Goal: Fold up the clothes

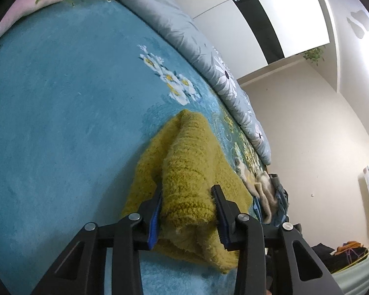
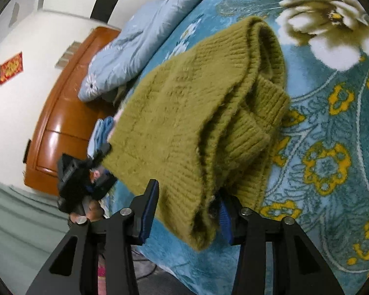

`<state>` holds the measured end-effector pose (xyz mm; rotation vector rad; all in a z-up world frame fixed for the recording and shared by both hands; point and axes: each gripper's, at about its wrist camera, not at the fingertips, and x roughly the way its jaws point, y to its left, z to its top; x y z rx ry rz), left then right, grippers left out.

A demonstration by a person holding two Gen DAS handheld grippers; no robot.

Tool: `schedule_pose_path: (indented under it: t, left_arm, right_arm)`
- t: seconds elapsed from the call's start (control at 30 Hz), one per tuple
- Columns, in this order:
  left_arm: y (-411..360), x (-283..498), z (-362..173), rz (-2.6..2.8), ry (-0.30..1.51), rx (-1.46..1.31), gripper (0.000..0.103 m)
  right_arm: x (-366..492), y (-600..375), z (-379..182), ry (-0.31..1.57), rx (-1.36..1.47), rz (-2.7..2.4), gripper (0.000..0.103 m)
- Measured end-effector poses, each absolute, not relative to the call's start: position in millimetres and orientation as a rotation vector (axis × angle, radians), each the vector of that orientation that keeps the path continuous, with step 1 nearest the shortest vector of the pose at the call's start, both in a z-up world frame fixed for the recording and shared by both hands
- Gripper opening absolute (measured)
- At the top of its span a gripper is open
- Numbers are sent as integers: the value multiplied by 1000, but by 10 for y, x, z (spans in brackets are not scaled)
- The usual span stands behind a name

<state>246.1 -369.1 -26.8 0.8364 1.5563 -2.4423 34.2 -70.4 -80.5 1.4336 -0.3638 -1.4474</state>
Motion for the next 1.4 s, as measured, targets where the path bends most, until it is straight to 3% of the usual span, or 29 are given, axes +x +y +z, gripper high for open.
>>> schedule_pose_path:
  t: [0.13, 0.33, 0.77, 1.0, 1.3, 1.4]
  left_arm:
    - [-3663, 2471, -236, -2459, 1554, 836, 39]
    - [-3568, 2472, -247, -2503, 1565, 847, 39]
    - [-3439, 2574, -475, -2504, 1392, 915, 39]
    - [-3459, 2590, -488, -2507, 1374, 889, 38]
    - [-3476, 2814, 22, -2553, 1144, 791, 39]
    - [-3390, 2659, 176, -2590, 1041, 812, 48]
  right_arm:
    - [267, -631, -676, -383, 1381, -1474, 17]
    - [155, -522, -483, -411, 1301, -1512, 16]
    - [119, -458, -816, -419, 1382, -1533, 16]
    - [267, -482, -745, -334, 1360, -1595, 18]
    - [387, -303, -558, -197, 1287, -1690, 34]
    - [302, -123, -391, -216, 1207, -1802, 36]
